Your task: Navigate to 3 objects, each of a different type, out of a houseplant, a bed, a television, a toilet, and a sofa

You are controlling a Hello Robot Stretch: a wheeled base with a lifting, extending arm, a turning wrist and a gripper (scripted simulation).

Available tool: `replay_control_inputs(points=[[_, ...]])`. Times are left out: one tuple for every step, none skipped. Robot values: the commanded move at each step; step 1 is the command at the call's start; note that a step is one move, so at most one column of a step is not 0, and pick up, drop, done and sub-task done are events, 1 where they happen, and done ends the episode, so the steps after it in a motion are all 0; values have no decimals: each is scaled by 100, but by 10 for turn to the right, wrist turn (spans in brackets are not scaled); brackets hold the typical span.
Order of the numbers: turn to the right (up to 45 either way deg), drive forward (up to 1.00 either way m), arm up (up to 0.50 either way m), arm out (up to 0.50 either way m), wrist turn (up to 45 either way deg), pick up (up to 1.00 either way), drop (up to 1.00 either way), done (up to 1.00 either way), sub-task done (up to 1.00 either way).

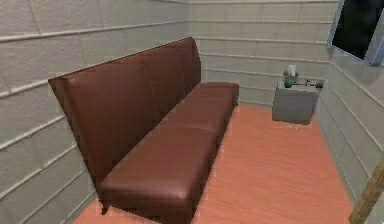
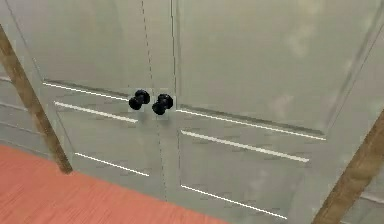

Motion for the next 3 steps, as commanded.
replay_control_inputs(points=[[0,0,0,0,0,0,0,0,100],[240,0,0,0,0,0,0,0,0],[0,100,0,0,0,0,0,0,0]])
